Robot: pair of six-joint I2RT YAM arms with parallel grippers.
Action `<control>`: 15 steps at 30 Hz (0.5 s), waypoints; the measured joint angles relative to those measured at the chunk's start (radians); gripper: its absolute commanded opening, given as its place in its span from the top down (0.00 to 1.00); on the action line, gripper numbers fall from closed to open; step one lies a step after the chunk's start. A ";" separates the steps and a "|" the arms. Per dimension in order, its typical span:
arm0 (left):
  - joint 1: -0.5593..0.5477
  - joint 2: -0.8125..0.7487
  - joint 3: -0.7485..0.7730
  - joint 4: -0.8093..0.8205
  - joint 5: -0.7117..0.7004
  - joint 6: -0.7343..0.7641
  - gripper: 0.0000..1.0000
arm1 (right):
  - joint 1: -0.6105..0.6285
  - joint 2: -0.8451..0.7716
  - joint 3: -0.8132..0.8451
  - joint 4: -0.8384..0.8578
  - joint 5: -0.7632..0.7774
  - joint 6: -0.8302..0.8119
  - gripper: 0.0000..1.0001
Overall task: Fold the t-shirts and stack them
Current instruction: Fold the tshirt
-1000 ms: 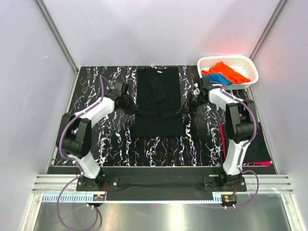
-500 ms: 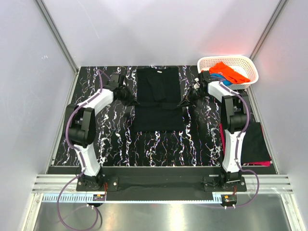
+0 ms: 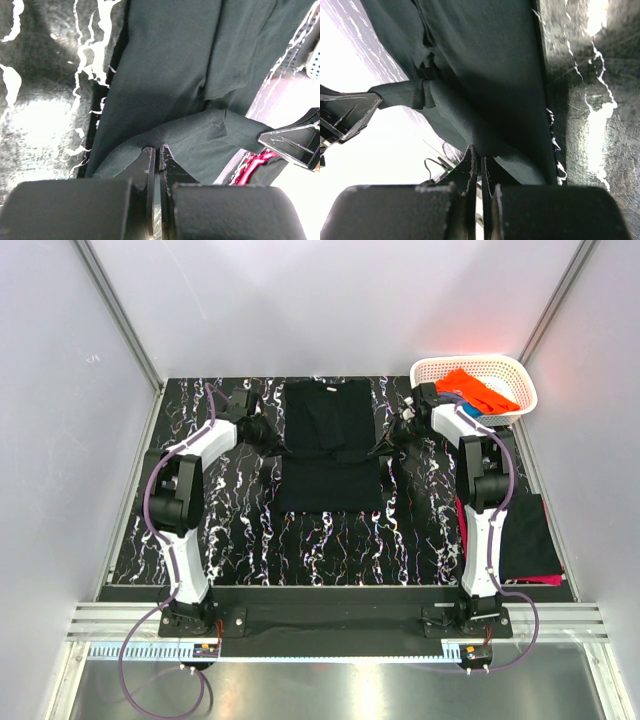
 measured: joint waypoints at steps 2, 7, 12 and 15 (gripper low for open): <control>0.000 0.006 0.008 0.000 0.011 0.001 1.00 | -0.002 0.006 0.015 -0.002 -0.002 0.001 1.00; 0.005 0.048 0.026 0.006 0.035 0.014 0.77 | -0.008 0.040 0.048 -0.003 -0.023 0.006 0.76; 0.023 0.104 0.096 -0.071 0.014 0.085 0.57 | -0.027 0.103 0.140 -0.026 -0.021 -0.001 0.61; 0.048 0.119 0.195 -0.138 -0.013 0.154 0.50 | -0.051 0.177 0.309 -0.097 -0.007 -0.022 0.56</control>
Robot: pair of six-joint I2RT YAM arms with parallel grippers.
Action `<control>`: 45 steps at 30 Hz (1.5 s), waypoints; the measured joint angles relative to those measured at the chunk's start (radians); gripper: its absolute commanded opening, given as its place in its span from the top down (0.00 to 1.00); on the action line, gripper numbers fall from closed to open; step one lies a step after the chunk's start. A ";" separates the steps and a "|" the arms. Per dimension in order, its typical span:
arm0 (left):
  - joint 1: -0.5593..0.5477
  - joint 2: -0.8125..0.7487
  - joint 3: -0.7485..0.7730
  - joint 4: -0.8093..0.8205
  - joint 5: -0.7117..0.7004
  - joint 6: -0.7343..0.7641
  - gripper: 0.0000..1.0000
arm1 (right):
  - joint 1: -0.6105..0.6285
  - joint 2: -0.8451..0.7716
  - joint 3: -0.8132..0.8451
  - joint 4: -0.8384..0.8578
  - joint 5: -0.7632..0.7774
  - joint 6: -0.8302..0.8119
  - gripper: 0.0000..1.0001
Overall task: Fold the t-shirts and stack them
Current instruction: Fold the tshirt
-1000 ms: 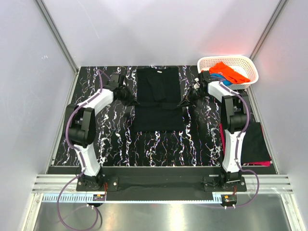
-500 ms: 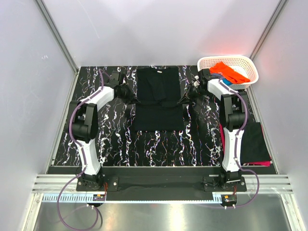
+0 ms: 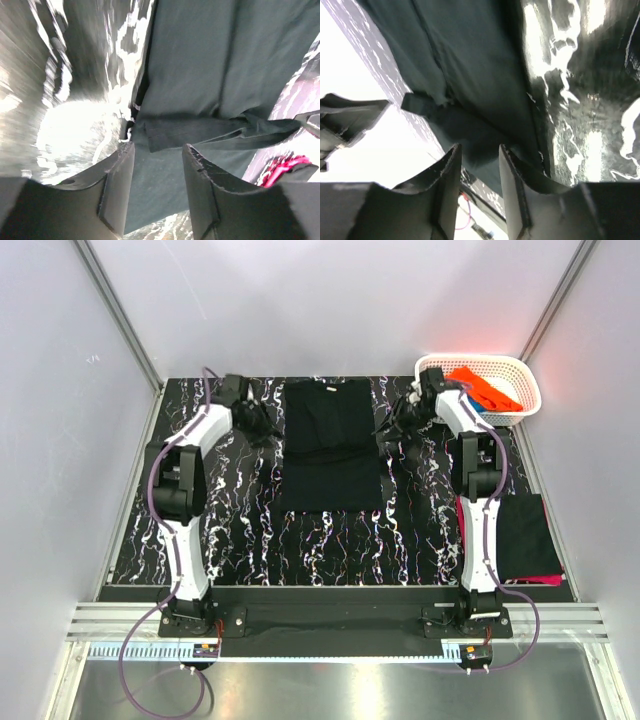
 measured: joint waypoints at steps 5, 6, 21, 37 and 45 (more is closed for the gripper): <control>0.039 -0.072 0.069 -0.035 0.000 0.110 0.52 | -0.002 0.024 0.227 -0.175 0.098 -0.116 0.55; 0.037 -0.098 0.060 -0.035 0.006 0.123 0.54 | 0.001 -0.001 0.214 -0.180 0.118 -0.137 0.54; -0.199 -0.202 -0.370 0.216 0.113 0.055 0.63 | 0.257 -0.278 -0.258 -0.065 0.401 -0.184 0.53; -0.103 0.068 -0.084 0.243 0.153 0.048 0.62 | 0.288 -0.052 -0.032 -0.019 0.599 -0.215 0.52; -0.024 0.185 0.129 0.233 0.172 0.033 0.62 | 0.254 0.201 0.444 -0.118 0.652 -0.272 0.45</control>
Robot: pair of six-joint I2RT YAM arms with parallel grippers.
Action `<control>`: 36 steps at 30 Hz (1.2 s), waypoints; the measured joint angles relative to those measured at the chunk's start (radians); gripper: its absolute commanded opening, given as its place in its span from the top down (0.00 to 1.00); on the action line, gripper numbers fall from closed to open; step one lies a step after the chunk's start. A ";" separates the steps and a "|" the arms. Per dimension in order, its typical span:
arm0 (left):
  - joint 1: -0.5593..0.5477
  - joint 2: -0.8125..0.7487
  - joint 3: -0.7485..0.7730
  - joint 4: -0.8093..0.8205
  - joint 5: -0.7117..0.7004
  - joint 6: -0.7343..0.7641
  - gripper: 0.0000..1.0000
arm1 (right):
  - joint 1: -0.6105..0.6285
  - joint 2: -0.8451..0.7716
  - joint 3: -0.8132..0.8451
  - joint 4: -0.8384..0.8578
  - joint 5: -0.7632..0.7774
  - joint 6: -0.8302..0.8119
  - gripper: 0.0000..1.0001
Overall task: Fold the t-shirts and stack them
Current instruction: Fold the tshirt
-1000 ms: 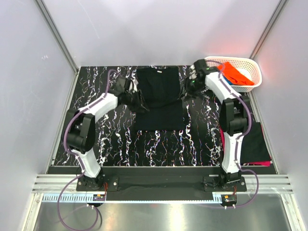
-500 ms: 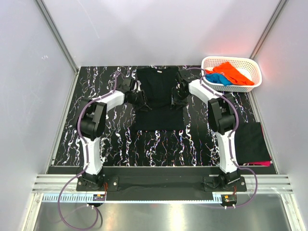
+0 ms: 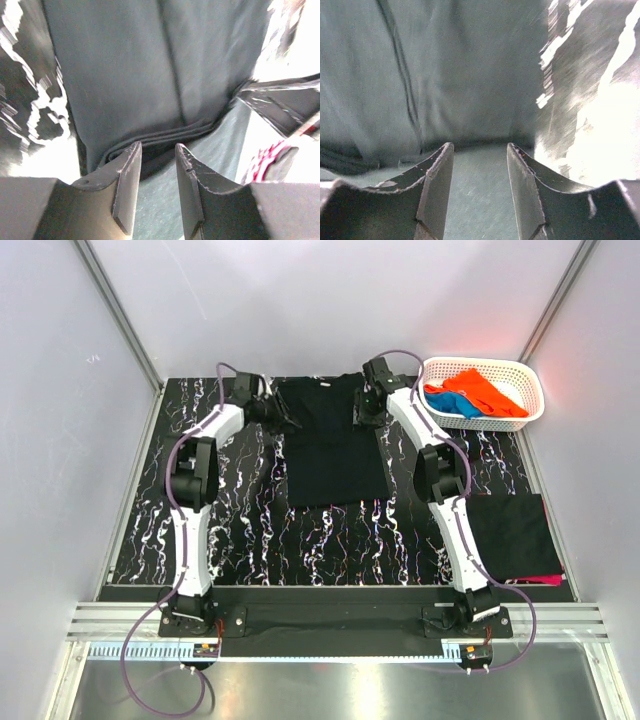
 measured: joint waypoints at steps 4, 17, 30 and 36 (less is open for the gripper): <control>0.035 -0.003 0.091 -0.001 0.000 -0.011 0.61 | -0.034 0.064 0.160 -0.048 0.013 -0.004 0.45; -0.022 -0.371 -0.345 0.042 0.074 -0.010 0.66 | -0.058 -0.256 -0.246 -0.076 -0.185 0.023 0.53; -0.108 -0.417 -0.728 0.150 0.121 -0.040 0.72 | -0.055 -0.529 -0.908 0.207 -0.670 0.118 0.92; -0.105 -0.432 -0.795 0.189 0.116 -0.031 0.73 | -0.055 -0.506 -1.009 0.262 -0.667 0.117 0.93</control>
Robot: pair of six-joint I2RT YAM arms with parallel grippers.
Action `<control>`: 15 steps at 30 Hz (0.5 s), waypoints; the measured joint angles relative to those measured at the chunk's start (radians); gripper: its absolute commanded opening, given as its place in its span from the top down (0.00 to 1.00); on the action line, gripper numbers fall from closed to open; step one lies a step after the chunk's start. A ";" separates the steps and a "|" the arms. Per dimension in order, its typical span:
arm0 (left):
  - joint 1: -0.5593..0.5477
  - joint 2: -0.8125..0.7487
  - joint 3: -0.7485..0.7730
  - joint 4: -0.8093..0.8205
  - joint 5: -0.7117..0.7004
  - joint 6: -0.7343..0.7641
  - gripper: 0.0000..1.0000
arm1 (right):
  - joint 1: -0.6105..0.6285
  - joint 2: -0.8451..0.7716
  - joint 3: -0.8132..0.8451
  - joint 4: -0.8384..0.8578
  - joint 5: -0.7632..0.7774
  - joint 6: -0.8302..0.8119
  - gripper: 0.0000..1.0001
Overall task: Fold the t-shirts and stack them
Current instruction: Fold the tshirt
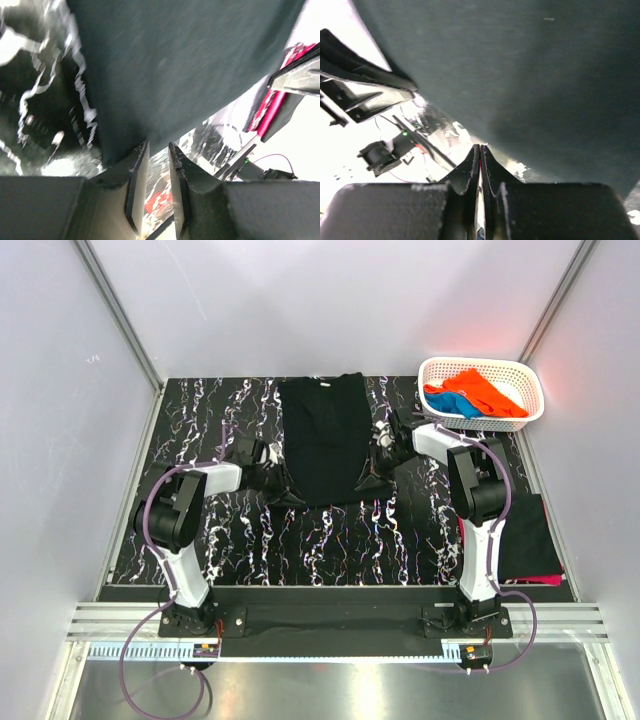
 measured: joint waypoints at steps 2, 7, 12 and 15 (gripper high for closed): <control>0.000 -0.003 -0.029 0.007 0.001 0.001 0.74 | 0.000 0.000 -0.037 0.019 0.008 -0.003 0.92; 0.001 -0.040 -0.092 0.044 0.003 -0.001 0.76 | -0.002 0.000 -0.143 0.060 0.021 -0.002 0.93; 0.000 -0.129 -0.203 0.059 -0.005 -0.017 0.77 | 0.003 -0.079 -0.293 0.157 -0.014 0.035 0.93; -0.014 -0.222 -0.298 0.050 -0.014 -0.035 0.77 | 0.019 -0.166 -0.423 0.213 -0.008 0.070 0.92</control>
